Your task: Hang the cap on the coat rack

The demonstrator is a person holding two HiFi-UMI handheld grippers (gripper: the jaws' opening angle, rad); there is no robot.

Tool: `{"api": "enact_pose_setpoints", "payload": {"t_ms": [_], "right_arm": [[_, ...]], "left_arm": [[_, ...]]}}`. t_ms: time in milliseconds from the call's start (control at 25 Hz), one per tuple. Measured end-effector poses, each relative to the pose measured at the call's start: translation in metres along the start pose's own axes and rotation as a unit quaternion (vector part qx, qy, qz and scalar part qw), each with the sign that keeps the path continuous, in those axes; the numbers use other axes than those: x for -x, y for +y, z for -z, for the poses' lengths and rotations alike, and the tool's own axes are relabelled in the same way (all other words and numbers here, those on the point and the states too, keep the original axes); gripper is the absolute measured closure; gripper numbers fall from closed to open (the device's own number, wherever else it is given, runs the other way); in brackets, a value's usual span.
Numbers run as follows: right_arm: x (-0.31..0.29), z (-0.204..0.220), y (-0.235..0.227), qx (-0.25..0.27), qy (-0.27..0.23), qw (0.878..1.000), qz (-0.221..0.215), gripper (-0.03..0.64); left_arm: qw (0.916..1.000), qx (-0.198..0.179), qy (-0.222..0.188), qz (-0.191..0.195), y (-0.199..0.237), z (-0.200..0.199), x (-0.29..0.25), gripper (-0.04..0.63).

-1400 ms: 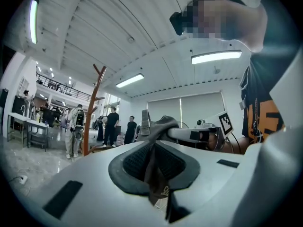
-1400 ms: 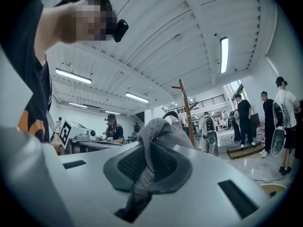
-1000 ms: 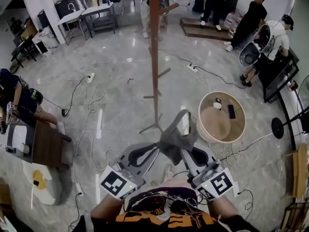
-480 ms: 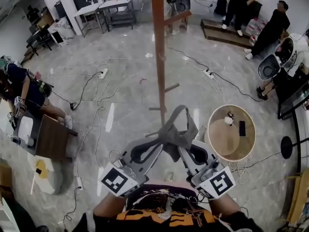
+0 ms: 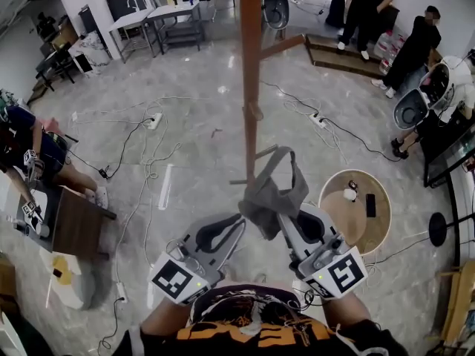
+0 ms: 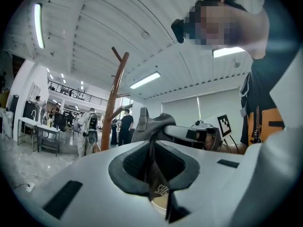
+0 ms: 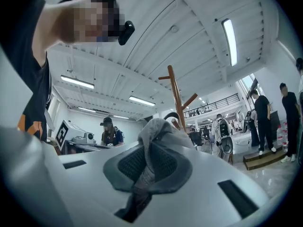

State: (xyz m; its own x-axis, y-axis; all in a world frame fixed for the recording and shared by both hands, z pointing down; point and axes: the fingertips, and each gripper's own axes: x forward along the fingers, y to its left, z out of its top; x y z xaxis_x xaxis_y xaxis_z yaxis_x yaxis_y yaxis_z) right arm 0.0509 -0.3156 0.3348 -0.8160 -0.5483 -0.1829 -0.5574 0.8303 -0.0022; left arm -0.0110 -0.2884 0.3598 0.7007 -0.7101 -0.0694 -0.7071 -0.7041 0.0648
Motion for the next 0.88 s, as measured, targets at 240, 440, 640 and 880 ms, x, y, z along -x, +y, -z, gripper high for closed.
{"api": "enact_pose_setpoints", "payload": {"t_ms": [240, 440, 640, 880], "right_arm": [[-0.037, -0.014, -0.012, 0.032, -0.003, 0.999, 0.016, 0.589], [-0.072, -0.019, -0.023, 0.041, 0.005, 0.999, 0.024, 0.589], [-0.108, 0.005, -0.047, 0.008, 0.053, 0.998, 0.045, 0.589], [-0.127, 0.048, -0.064, -0.018, 0.091, 0.993, 0.069, 0.589]], "left_arm": [[0.9998, -0.003, -0.019, 0.01, 0.024, -0.009, 0.017, 0.543], [0.9999, -0.005, -0.011, -0.007, 0.044, -0.001, 0.043, 0.543], [0.9996, 0.006, -0.012, -0.026, 0.058, -0.007, 0.064, 0.543], [0.9986, 0.011, -0.01, -0.052, 0.071, -0.005, 0.088, 0.543]]}}
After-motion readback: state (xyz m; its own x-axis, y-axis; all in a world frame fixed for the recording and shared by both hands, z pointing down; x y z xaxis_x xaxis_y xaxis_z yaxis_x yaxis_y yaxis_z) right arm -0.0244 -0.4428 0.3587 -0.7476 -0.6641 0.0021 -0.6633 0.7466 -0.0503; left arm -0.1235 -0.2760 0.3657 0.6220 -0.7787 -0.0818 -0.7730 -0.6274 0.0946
